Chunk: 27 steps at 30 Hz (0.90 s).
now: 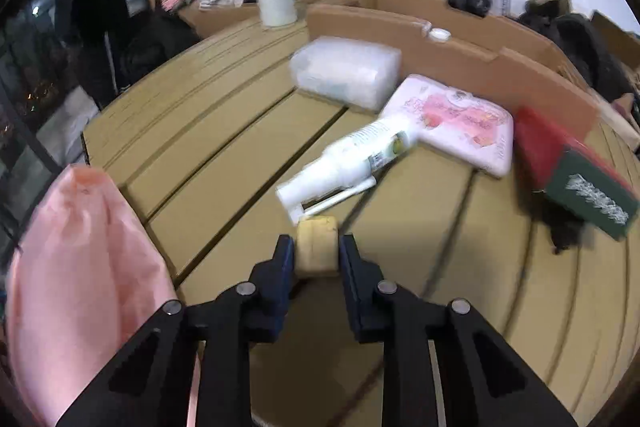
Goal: Organize objects
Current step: 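Grasp the yellow block with the right tool while the left tool holds the cap, then lower both items into the cardboard box and open both tools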
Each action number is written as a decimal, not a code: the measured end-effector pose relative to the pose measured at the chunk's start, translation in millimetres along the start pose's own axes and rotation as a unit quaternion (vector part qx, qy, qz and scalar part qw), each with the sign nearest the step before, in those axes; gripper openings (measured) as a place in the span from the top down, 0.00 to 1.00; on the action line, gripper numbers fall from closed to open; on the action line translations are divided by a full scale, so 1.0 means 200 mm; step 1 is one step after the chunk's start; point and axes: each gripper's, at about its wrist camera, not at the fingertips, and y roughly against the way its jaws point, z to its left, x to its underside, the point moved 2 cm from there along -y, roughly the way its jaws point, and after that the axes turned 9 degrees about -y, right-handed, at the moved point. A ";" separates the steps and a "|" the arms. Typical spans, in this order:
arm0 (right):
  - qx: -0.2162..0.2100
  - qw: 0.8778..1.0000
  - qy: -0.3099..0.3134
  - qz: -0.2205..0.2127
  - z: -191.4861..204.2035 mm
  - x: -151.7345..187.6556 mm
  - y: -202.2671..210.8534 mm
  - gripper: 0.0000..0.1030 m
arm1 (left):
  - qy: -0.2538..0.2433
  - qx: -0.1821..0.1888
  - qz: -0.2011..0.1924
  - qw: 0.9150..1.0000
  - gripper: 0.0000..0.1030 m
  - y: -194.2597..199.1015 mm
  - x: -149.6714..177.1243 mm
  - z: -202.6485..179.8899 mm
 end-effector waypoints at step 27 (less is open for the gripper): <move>-0.036 0.989 -0.082 -0.121 -0.52 -0.59 0.95 0.77 | -0.073 0.096 -0.036 0.992 0.77 -0.33 -0.98 -0.04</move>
